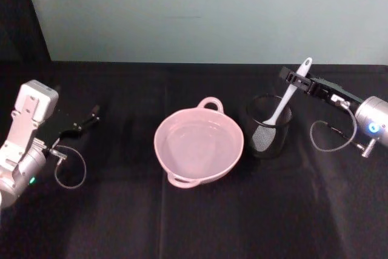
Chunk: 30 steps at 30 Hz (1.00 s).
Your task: Use the one hand to pick up the spoon and stir the clear water in the bowl.
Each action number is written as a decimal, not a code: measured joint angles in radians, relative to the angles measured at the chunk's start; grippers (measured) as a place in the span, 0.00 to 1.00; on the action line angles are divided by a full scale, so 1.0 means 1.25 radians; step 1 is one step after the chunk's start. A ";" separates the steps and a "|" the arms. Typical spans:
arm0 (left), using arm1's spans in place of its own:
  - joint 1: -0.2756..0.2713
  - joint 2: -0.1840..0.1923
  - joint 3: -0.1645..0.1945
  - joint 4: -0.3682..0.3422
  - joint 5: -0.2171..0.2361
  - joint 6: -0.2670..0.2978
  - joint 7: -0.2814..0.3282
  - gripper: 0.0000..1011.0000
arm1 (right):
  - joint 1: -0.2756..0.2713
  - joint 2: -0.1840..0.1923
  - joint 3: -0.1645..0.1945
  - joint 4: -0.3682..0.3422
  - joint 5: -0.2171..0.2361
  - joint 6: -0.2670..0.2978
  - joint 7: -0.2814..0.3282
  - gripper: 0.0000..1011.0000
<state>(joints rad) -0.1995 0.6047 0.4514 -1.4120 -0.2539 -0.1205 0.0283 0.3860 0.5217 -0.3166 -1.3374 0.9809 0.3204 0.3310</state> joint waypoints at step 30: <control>0.000 0.000 0.000 0.000 0.000 0.000 0.000 1.00 | -0.002 0.001 0.003 -0.004 0.000 0.003 -0.001 0.14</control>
<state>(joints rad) -0.1996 0.6047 0.4514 -1.4120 -0.2539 -0.1205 0.0283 0.3832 0.5230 -0.3127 -1.3429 0.9814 0.3247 0.3293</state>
